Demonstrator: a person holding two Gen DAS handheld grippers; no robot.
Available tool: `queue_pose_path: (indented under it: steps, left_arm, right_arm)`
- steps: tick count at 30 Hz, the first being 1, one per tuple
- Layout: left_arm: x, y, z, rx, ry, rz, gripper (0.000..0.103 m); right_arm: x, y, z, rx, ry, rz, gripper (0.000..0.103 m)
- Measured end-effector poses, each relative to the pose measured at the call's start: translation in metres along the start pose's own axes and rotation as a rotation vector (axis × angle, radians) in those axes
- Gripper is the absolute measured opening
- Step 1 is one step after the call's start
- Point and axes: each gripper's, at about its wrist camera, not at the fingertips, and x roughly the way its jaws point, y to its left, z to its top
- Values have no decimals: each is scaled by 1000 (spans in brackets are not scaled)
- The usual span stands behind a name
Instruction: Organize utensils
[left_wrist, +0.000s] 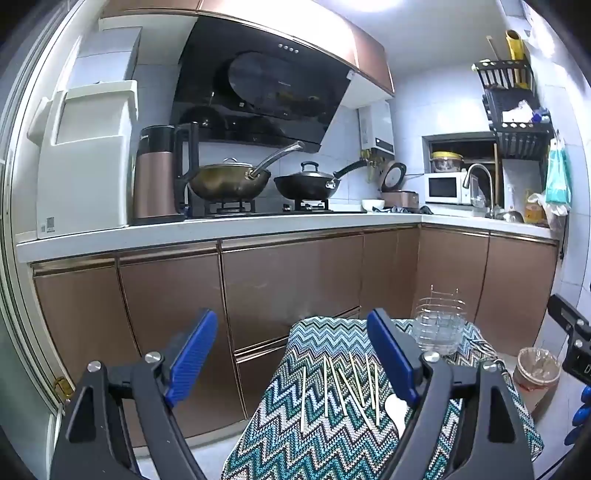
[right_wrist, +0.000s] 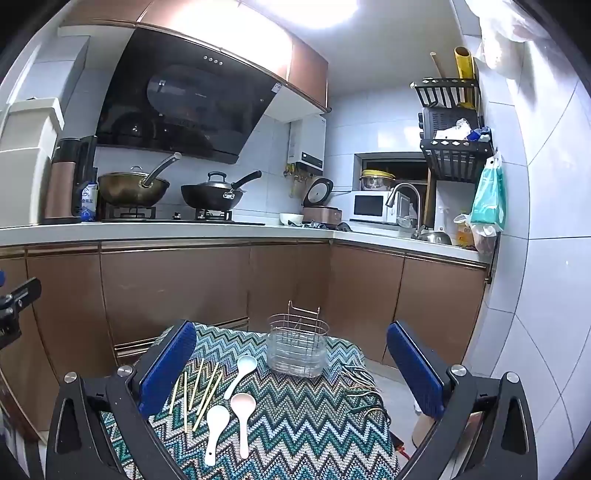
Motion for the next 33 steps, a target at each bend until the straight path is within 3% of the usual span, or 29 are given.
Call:
queue_pose_path:
  steps: [15,25,33]
  left_arm:
    - [12,-22,-4,73,2,-7,83]
    - [20,-22,1,38,-57,34,83]
    - [37,-21,3,2,-51,21,83]
  right_arm:
    - [14,-8,-6,12,32,-26,103]
    - [30,-11,-8,8,61,-35,103]
    - [46,-10,-10,2,90,-42,103]
